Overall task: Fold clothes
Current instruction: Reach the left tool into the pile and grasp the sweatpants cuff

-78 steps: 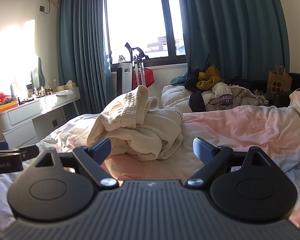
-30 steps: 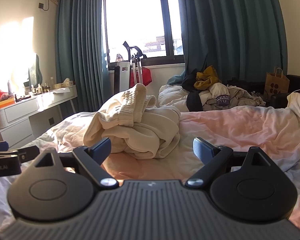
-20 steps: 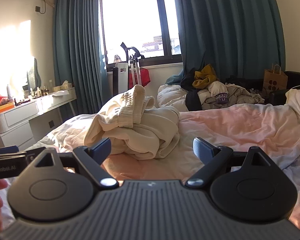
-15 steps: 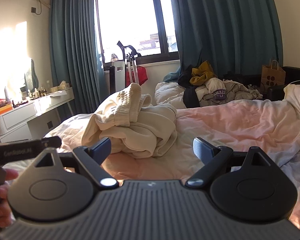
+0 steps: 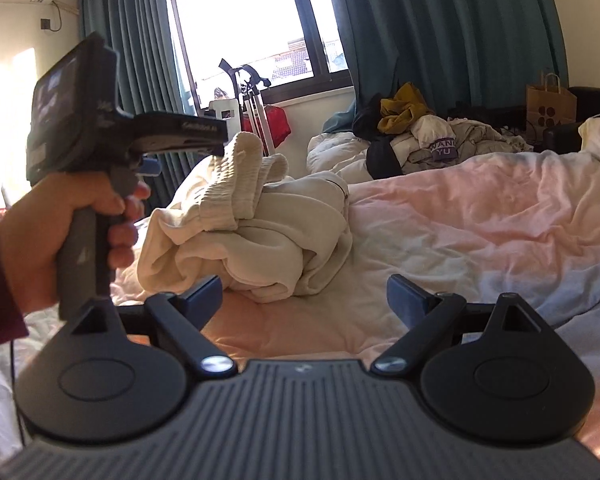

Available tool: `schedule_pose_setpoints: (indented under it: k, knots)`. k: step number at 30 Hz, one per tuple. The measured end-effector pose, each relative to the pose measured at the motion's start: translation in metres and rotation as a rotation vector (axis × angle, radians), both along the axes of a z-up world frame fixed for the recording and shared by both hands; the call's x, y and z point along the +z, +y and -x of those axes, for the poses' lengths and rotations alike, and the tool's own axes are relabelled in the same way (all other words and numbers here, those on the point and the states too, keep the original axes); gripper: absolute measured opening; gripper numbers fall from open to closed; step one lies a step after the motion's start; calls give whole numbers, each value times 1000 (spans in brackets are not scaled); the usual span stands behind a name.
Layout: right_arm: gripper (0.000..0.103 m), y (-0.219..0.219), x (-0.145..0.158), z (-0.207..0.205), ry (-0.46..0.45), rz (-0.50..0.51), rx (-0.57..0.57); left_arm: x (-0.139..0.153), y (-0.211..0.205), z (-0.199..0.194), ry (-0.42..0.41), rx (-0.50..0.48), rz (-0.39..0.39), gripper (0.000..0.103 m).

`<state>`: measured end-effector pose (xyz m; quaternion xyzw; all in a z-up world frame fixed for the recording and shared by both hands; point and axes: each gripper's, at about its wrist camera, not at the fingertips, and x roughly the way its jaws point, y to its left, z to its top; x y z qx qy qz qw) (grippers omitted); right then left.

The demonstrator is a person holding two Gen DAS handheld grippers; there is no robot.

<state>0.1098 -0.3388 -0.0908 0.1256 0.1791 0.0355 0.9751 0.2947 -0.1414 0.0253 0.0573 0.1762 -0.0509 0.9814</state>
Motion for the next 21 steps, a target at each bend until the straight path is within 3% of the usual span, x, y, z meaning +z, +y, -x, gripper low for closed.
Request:
schedule_pose_setpoints:
  k: [5, 9, 11, 15, 21]
  knots:
    - [91, -16, -23, -26, 49, -57, -20, -13, -22, -70, 54, 81, -83, 68]
    - [91, -25, -36, -39, 62, -103, -23, -22, -21, -96, 57, 90, -86, 59]
    - [91, -25, -38, -41, 49, -109, -19, -19, -20, -90, 49, 84, -77, 46]
    - [91, -22, -39, -43, 13, -104, -5, -13, -16, -76, 36, 70, -54, 37]
    - [91, -17, -22, -29, -73, -103, 16, 20, 32, -11, -1, 59, 41, 29]
